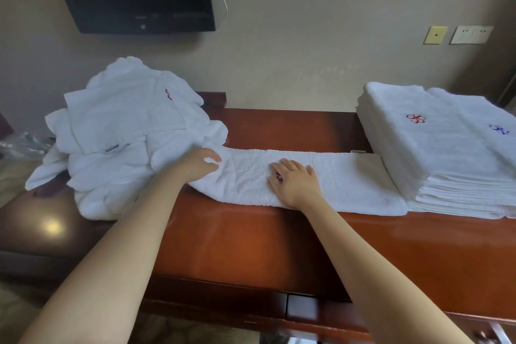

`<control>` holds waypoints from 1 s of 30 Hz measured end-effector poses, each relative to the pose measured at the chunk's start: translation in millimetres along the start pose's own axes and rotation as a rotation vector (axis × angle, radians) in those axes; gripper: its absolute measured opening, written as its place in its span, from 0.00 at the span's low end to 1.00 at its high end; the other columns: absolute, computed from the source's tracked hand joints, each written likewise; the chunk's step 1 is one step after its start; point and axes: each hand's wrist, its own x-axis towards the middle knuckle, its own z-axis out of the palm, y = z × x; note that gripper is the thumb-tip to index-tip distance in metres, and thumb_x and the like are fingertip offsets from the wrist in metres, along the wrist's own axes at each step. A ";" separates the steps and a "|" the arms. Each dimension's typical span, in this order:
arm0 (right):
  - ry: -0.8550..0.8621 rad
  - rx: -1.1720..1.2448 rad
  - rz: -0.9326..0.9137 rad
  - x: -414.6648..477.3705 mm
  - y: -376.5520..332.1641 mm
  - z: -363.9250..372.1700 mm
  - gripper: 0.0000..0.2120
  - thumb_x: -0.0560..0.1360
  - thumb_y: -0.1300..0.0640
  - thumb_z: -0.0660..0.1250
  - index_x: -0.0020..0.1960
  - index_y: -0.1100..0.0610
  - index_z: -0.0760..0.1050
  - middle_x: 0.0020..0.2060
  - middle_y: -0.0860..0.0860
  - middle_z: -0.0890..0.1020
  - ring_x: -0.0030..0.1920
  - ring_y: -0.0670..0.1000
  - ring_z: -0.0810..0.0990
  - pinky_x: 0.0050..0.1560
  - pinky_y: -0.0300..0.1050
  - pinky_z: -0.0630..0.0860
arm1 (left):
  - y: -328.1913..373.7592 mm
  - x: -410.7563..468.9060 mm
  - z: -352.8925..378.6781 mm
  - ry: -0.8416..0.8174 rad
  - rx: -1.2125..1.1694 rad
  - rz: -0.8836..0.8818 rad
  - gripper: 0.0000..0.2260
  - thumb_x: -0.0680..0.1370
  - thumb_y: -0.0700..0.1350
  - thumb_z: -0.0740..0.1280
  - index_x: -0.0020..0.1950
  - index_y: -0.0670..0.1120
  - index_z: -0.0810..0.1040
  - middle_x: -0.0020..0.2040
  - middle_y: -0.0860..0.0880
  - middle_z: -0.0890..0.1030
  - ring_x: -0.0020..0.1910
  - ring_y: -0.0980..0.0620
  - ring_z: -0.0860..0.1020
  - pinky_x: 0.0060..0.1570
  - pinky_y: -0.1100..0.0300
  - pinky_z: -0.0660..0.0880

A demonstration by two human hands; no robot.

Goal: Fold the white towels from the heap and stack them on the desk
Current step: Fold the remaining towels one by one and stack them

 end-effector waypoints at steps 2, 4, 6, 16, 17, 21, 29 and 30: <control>0.009 0.008 0.003 -1.3 -1.7 -1.2 0.23 0.81 0.44 0.50 0.74 0.48 0.62 0.74 0.47 0.63 0.74 0.50 0.59 0.73 0.56 0.52 | 27.0 -1.3 -2.5 0.038 0.091 0.024 0.09 0.80 0.44 0.62 0.58 0.48 0.78 0.72 0.44 0.67 0.55 0.47 0.75 0.53 0.59 0.70; 0.022 0.086 0.002 -3.3 -1.6 -4.5 0.22 0.81 0.46 0.52 0.73 0.49 0.64 0.73 0.48 0.66 0.73 0.50 0.63 0.72 0.55 0.55 | 60.7 -3.6 -1.0 0.048 0.231 0.086 0.11 0.80 0.41 0.59 0.61 0.44 0.75 0.68 0.40 0.71 0.48 0.43 0.77 0.46 0.57 0.71; 0.031 0.287 0.023 -6.7 5.0 -14.7 0.21 0.80 0.51 0.57 0.73 0.52 0.65 0.72 0.49 0.68 0.70 0.50 0.67 0.72 0.52 0.59 | 93.9 -6.0 6.1 0.071 0.314 0.155 0.16 0.79 0.38 0.59 0.66 0.43 0.72 0.63 0.43 0.76 0.43 0.45 0.76 0.42 0.55 0.72; 0.064 0.103 0.257 -51.8 115.3 -57.0 0.19 0.79 0.54 0.60 0.69 0.53 0.70 0.68 0.52 0.72 0.66 0.56 0.70 0.63 0.49 0.68 | 170.2 1.4 79.8 0.017 0.563 0.129 0.18 0.78 0.58 0.61 0.52 0.44 0.79 0.49 0.47 0.80 0.46 0.48 0.78 0.37 0.59 0.69; 0.036 0.086 0.247 -54.5 119.3 -54.7 0.19 0.79 0.54 0.59 0.68 0.54 0.71 0.68 0.52 0.72 0.66 0.55 0.70 0.64 0.47 0.67 | 168.1 1.6 88.3 0.018 0.561 0.111 0.21 0.78 0.61 0.60 0.50 0.44 0.79 0.43 0.49 0.79 0.42 0.49 0.78 0.37 0.58 0.69; 0.044 0.096 0.233 -56.8 121.2 -51.7 0.19 0.78 0.50 0.60 0.68 0.50 0.72 0.67 0.49 0.73 0.66 0.54 0.70 0.63 0.46 0.68 | 156.3 3.0 100.5 0.056 0.531 0.053 0.21 0.78 0.62 0.58 0.47 0.47 0.81 0.33 0.51 0.73 0.32 0.54 0.71 0.39 0.60 0.71; -0.019 0.260 0.210 -56.0 129.7 -62.3 0.24 0.73 0.47 0.70 0.67 0.48 0.73 0.60 0.52 0.72 0.59 0.53 0.73 0.60 0.45 0.70 | 98.4 -17.3 64.5 0.060 0.389 -0.006 0.22 0.79 0.62 0.59 0.59 0.47 0.78 0.52 0.49 0.79 0.52 0.50 0.77 0.54 0.59 0.71; -0.065 0.300 0.200 -54.6 128.1 -64.2 0.26 0.72 0.48 0.71 0.69 0.48 0.72 0.60 0.53 0.72 0.57 0.52 0.74 0.59 0.43 0.70 | 95.1 -20.4 62.6 0.071 0.382 -0.007 0.22 0.79 0.62 0.59 0.61 0.47 0.78 0.54 0.49 0.79 0.53 0.50 0.76 0.56 0.59 0.71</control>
